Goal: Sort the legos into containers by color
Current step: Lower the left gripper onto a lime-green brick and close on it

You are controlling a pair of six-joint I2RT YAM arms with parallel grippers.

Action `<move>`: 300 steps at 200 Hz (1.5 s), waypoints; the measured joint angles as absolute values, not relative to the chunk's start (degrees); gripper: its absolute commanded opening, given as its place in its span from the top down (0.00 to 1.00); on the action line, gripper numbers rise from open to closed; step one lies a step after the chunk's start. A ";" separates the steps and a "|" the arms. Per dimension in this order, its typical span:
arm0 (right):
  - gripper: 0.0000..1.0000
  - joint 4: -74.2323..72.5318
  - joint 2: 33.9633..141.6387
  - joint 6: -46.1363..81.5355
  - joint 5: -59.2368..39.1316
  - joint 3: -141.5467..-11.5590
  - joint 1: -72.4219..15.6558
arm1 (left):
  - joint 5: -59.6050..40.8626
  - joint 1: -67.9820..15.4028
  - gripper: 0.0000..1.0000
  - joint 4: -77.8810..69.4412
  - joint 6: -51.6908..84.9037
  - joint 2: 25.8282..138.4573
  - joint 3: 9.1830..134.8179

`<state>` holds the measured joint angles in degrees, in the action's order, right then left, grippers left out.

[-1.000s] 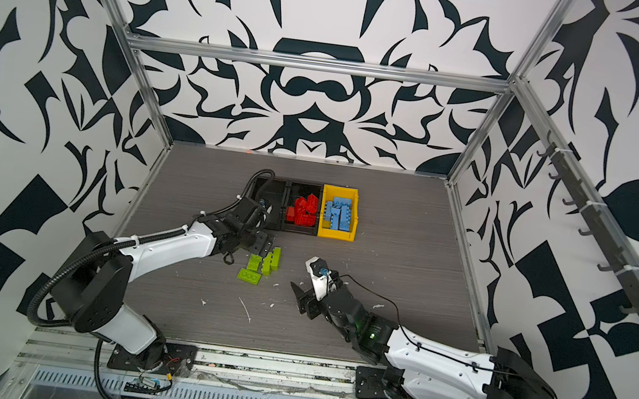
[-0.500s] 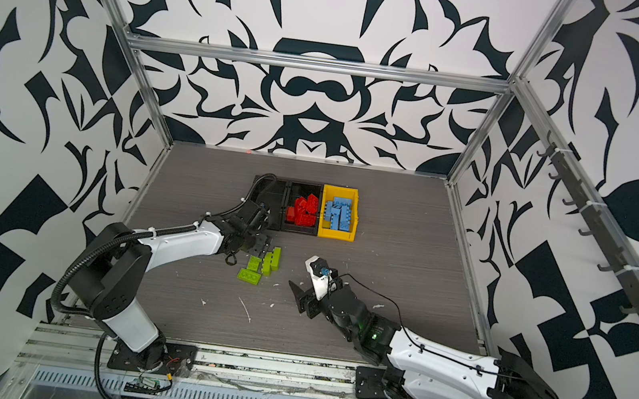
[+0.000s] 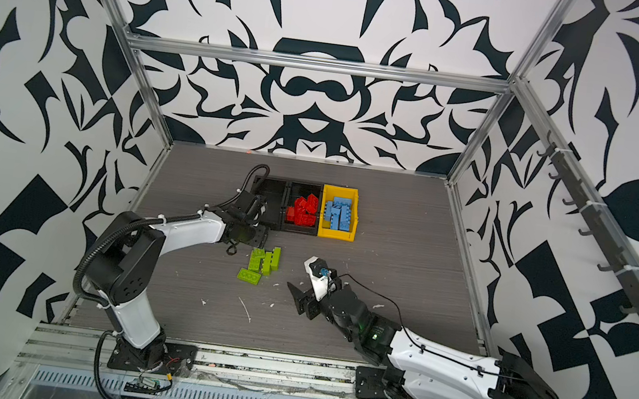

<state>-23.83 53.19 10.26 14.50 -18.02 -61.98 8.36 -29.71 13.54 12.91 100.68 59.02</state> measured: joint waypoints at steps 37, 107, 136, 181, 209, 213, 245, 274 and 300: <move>0.19 -23.79 53.87 10.26 14.13 -18.06 -61.98 | 6.13 -30.37 0.30 13.08 13.41 99.66 59.00; 0.18 -23.40 55.72 10.11 13.80 -18.81 -61.98 | 6.96 -32.86 0.28 15.25 13.69 98.96 58.96; 0.18 -23.42 55.75 10.11 13.58 -18.83 -61.98 | 7.40 -32.80 0.32 15.68 13.78 98.96 58.96; 0.18 -23.38 56.45 10.11 13.50 -18.96 -61.98 | 7.92 -32.80 0.44 15.66 14.39 98.96 58.50; 0.17 -23.33 56.97 10.11 13.41 -19.33 -61.98 | 8.14 -32.51 0.52 15.64 14.48 98.76 57.87; 0.17 -23.31 57.01 10.11 13.39 -19.42 -61.98 | 8.12 -32.42 0.52 15.62 14.68 98.65 57.69; 0.17 -23.27 57.10 10.11 13.28 -19.57 -61.98 | 8.16 -30.85 0.58 15.70 14.35 97.27 56.60; 0.17 -23.18 57.10 10.09 13.26 -19.57 -61.98 | 8.19 -29.15 0.59 15.59 14.09 95.18 55.92; 0.17 -22.96 57.10 10.09 13.26 -19.57 -61.98 | 8.12 -28.80 0.60 15.18 14.02 91.24 54.15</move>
<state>-22.96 57.10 10.09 13.26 -19.57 -61.98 8.12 -28.80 15.18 14.02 91.24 54.15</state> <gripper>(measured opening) 0.829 0.393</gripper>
